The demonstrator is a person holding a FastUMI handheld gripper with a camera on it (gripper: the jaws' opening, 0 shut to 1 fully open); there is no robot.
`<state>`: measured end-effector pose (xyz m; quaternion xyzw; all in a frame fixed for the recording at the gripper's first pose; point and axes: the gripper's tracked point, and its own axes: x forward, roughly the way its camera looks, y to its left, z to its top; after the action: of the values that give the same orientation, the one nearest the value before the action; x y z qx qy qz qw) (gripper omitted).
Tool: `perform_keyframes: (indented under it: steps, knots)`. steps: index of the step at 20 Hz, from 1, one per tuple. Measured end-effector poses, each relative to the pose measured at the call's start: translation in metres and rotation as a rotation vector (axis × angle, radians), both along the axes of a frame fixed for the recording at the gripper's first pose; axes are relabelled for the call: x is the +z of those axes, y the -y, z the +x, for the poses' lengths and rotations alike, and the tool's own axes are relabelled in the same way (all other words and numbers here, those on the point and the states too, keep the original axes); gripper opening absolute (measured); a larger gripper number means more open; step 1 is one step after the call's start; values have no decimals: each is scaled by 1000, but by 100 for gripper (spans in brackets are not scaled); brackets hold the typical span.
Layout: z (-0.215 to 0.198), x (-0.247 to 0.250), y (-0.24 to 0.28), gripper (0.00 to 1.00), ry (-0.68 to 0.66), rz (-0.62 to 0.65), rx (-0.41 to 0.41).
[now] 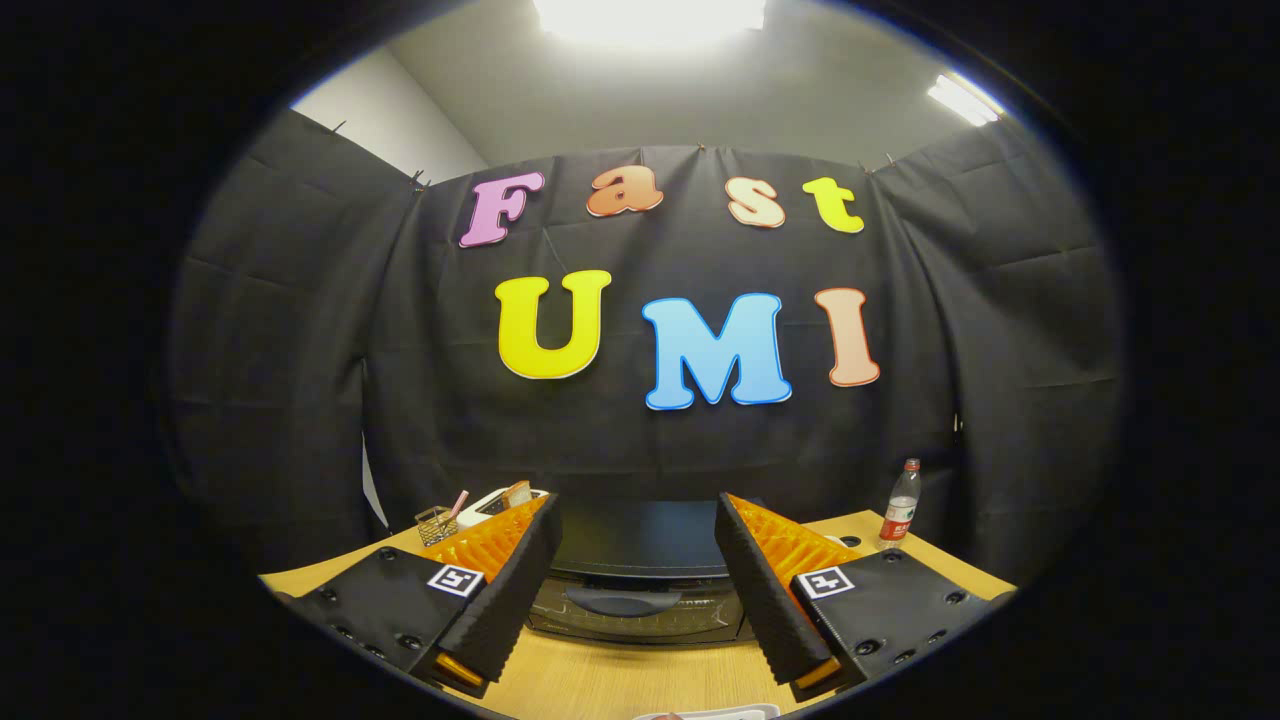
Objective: Open the toaster oven, put the food inside, and close the toaster oven door.
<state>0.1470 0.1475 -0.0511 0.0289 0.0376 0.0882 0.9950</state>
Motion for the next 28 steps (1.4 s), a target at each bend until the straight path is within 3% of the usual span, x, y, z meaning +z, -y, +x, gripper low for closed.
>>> perform_keyframes:
  steps: [17,28]
  knots:
    - [75,-131,-31,98,-228,-51,-5]
    - [70,-143,-30,99,-217,-46,-28]
